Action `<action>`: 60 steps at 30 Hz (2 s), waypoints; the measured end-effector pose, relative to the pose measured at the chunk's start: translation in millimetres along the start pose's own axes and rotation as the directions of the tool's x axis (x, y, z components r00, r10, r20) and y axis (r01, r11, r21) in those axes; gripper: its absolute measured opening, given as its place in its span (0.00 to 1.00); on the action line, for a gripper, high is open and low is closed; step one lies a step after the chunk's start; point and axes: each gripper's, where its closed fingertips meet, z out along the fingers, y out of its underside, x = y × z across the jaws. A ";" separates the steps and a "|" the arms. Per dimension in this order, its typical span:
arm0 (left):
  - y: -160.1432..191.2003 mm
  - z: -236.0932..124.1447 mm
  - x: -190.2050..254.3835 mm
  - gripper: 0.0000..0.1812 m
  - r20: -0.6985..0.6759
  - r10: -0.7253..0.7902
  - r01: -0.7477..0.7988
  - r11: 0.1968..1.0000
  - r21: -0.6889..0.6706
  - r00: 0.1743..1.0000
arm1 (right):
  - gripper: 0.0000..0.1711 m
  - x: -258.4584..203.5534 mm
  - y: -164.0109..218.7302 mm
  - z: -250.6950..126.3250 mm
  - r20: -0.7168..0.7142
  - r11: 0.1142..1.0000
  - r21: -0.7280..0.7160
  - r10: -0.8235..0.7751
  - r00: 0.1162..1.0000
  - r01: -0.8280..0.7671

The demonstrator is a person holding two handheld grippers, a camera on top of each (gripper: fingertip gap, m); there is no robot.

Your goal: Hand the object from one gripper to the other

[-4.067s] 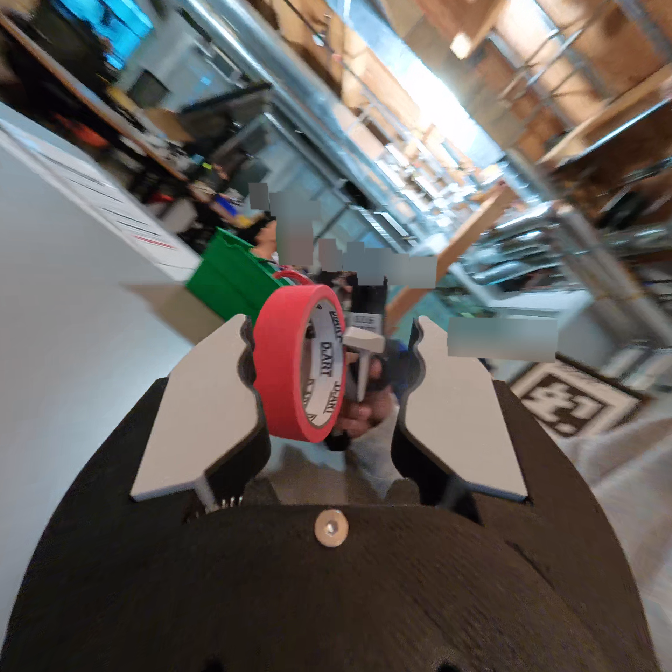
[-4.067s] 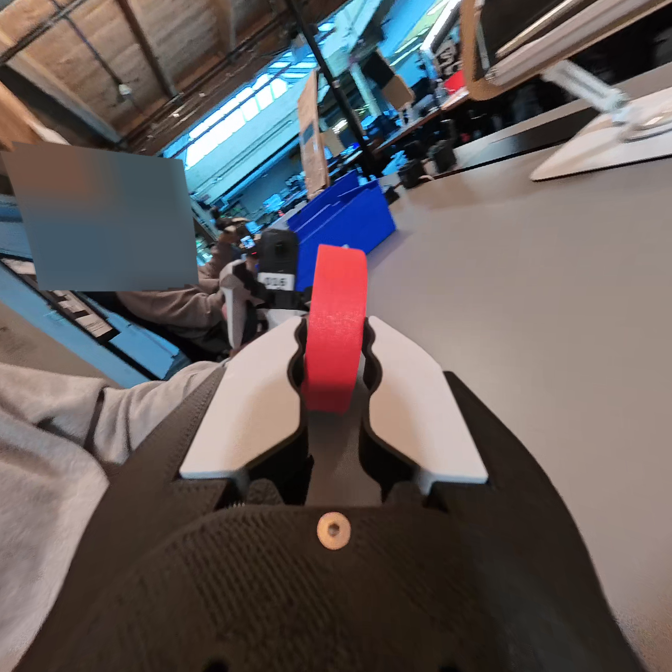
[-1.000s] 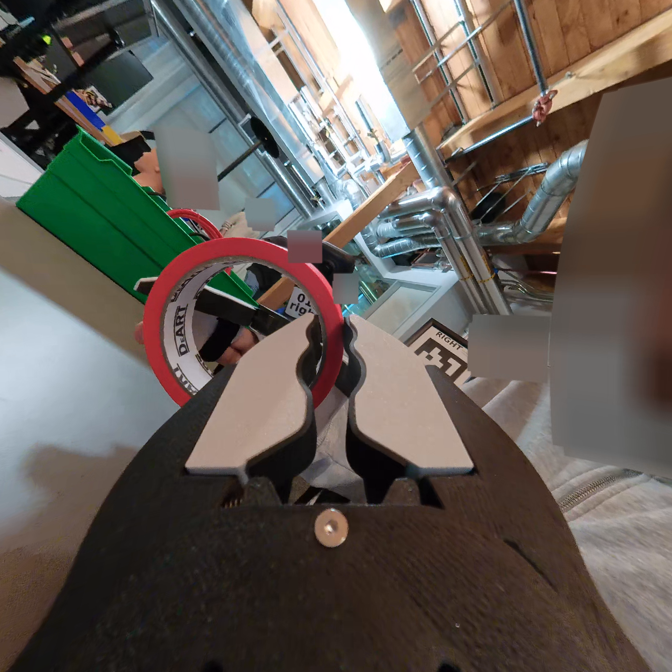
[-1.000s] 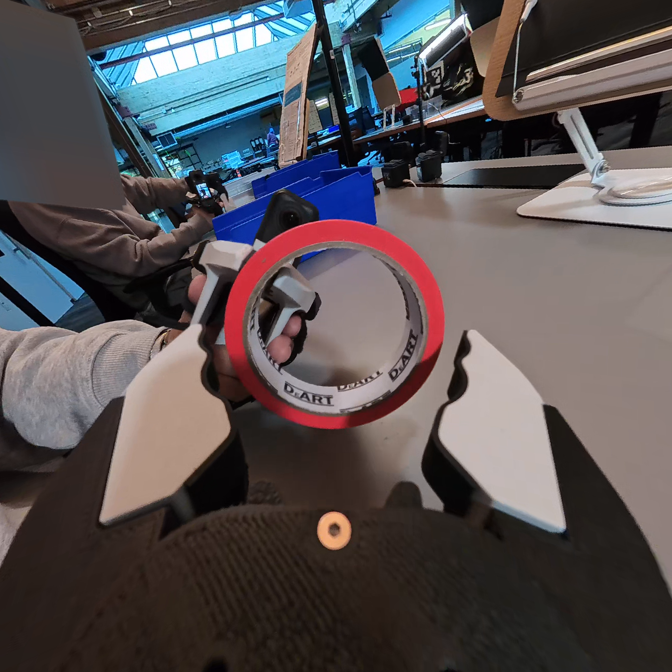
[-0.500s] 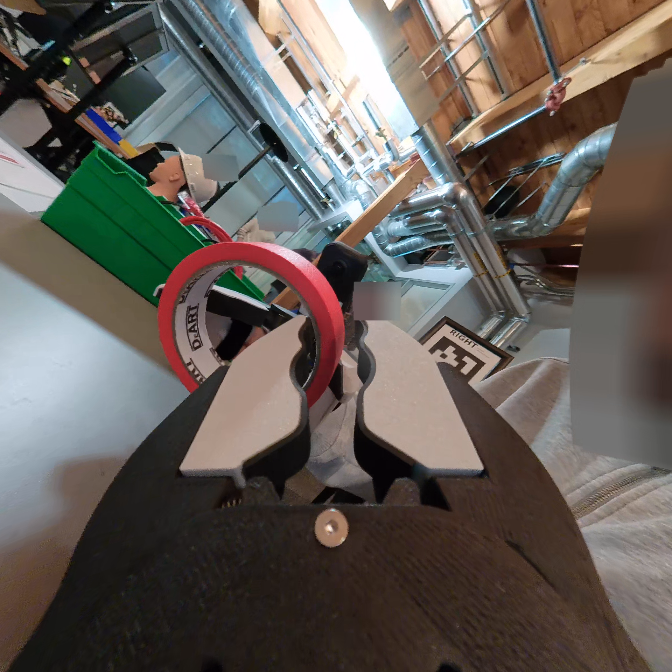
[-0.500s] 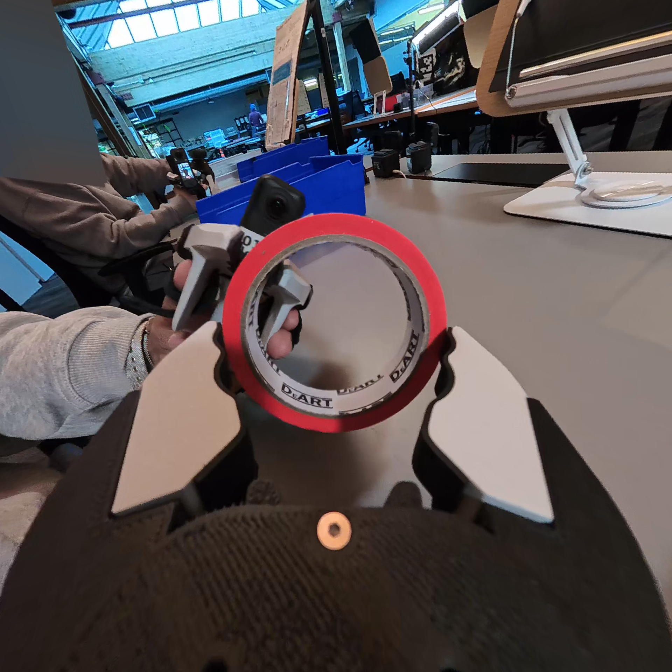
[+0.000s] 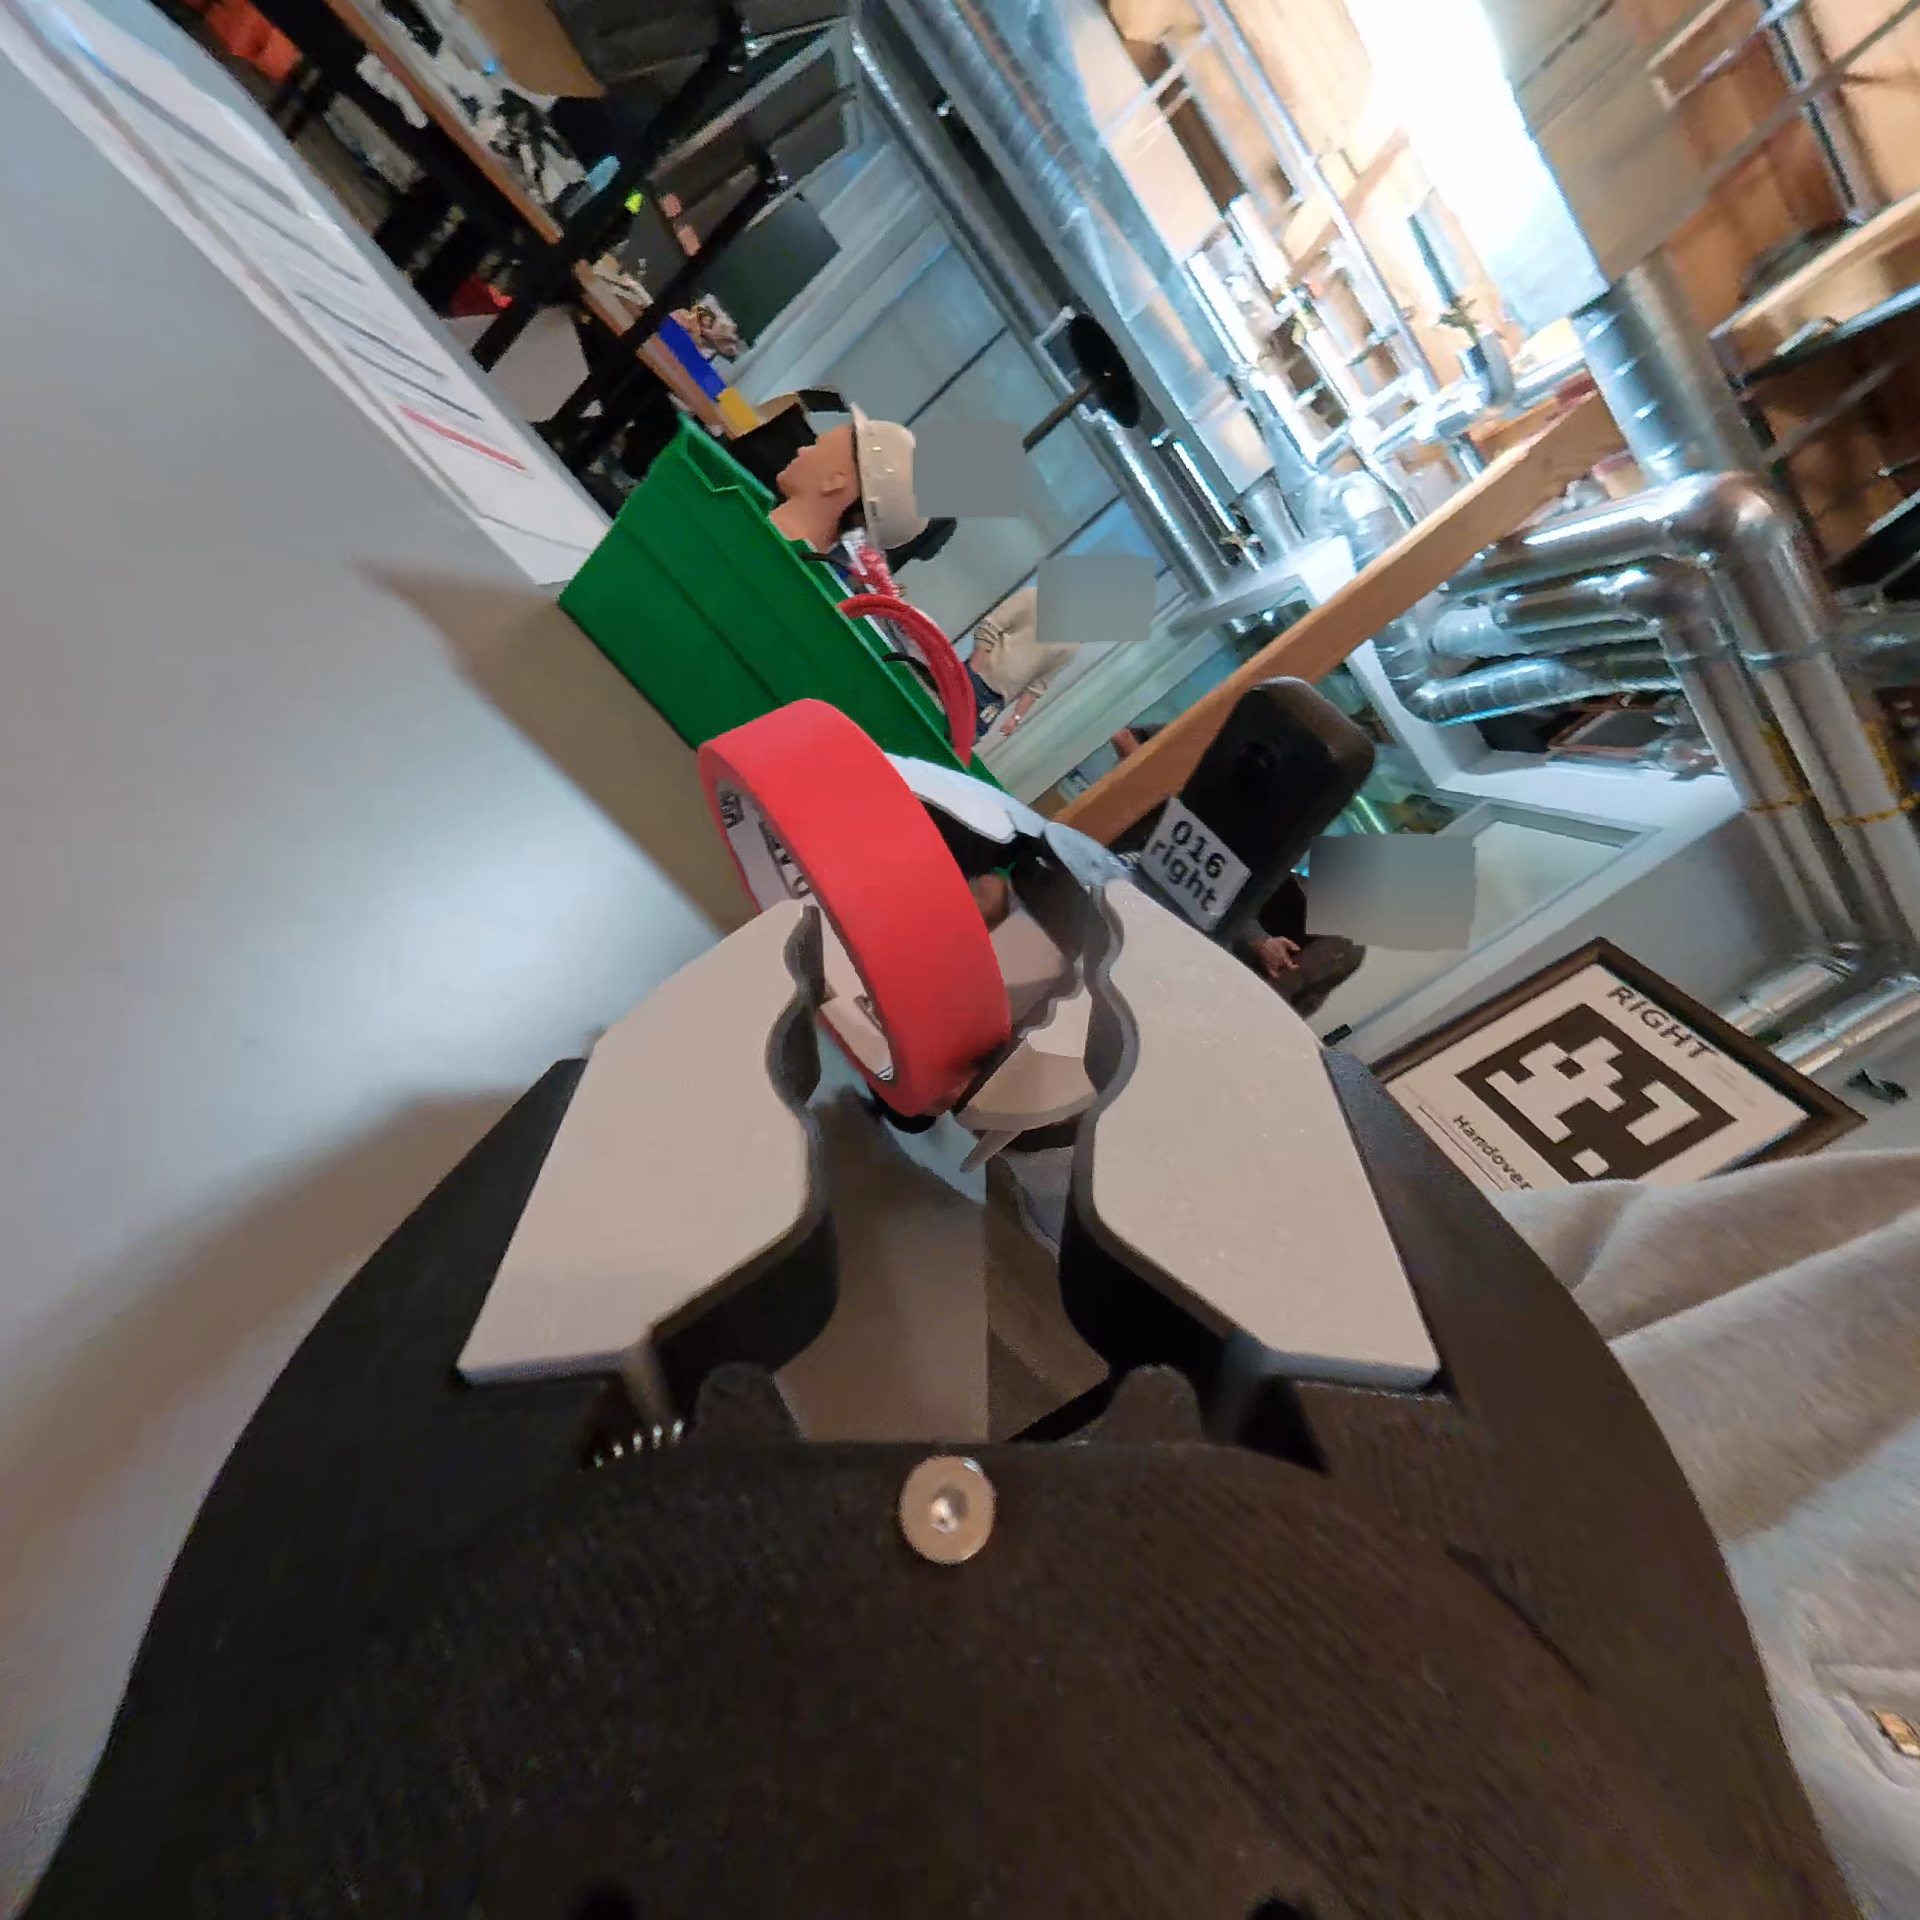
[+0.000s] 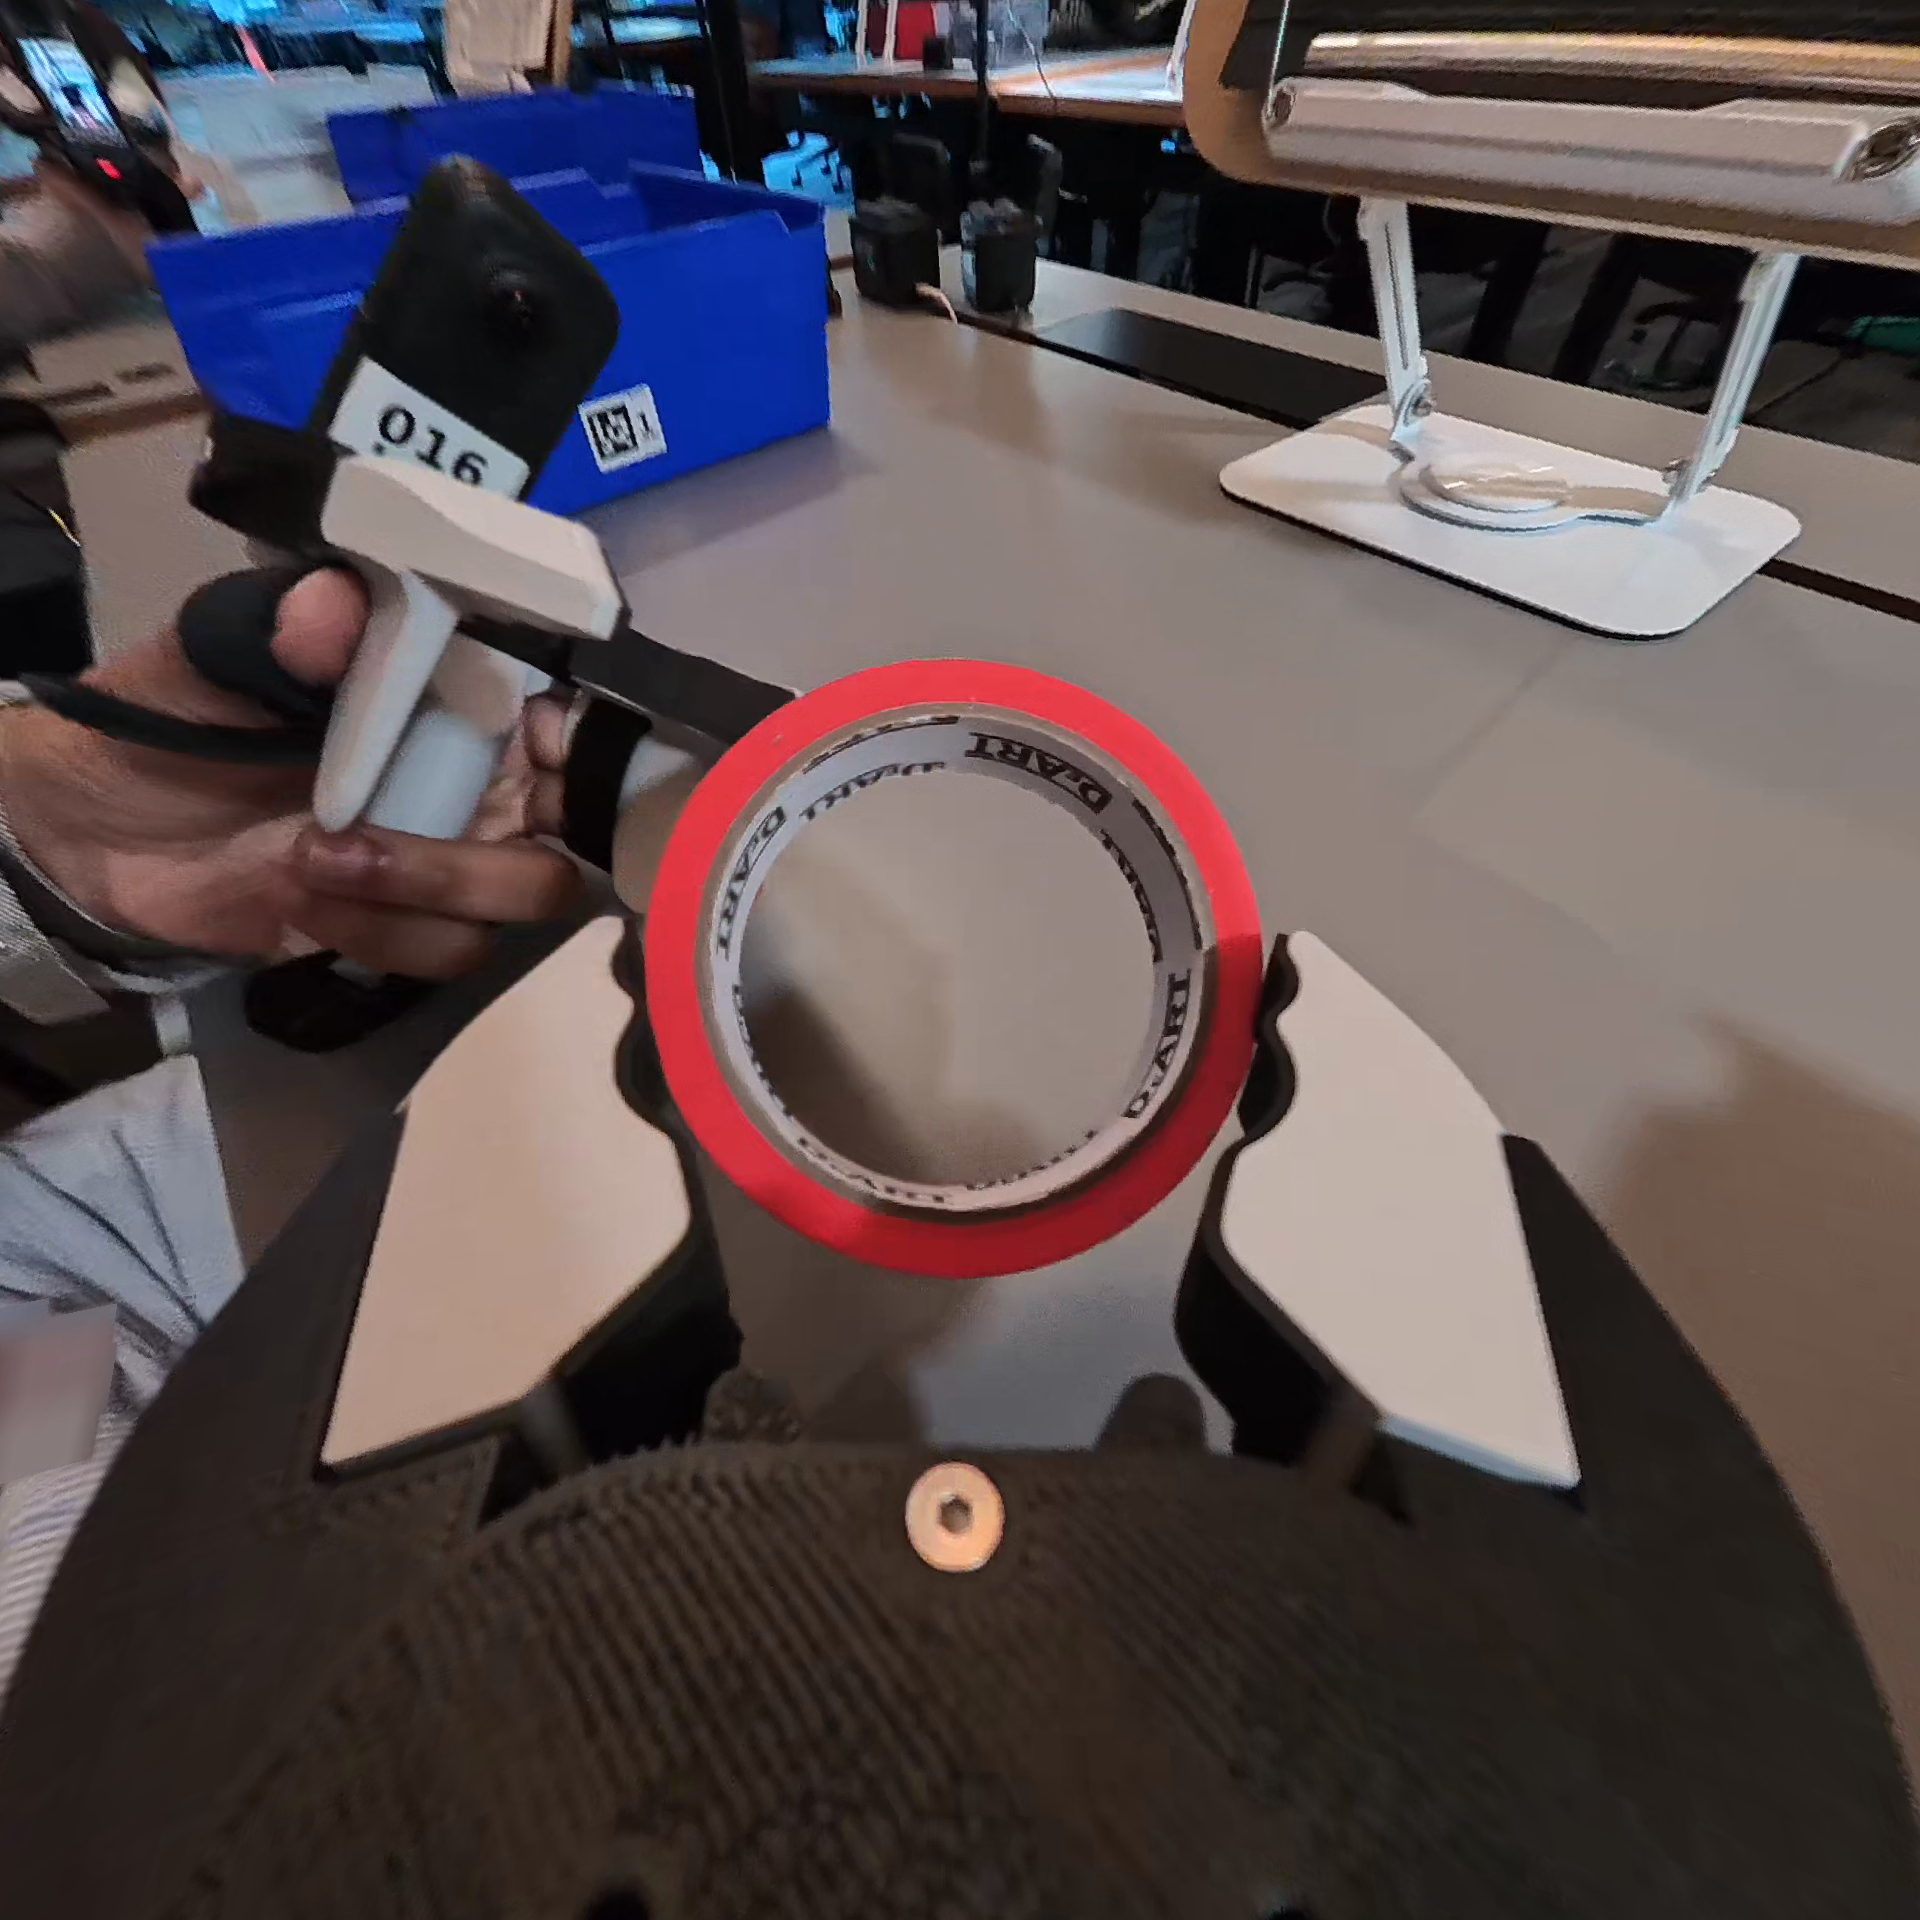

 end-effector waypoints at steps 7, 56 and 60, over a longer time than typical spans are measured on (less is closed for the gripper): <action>10.2 -1.1 -24.9 0.33 0.198 0.107 -0.090 0.991 -0.095 0.974 | 0.65 -7.0 10.9 4.9 -0.016 0.986 -0.089 -0.140 0.990 0.138; -33.4 -21.2 -4.5 0.15 -0.142 -0.218 0.243 0.950 0.197 0.966 | 0.36 -44.9 -54.8 -27.2 0.519 0.863 0.208 0.302 0.799 -0.461; -28.5 -15.3 7.7 0.15 -0.206 -0.206 0.242 0.956 0.168 0.957 | 0.24 -55.6 -60.7 -35.1 0.608 0.846 0.192 0.295 0.737 -0.497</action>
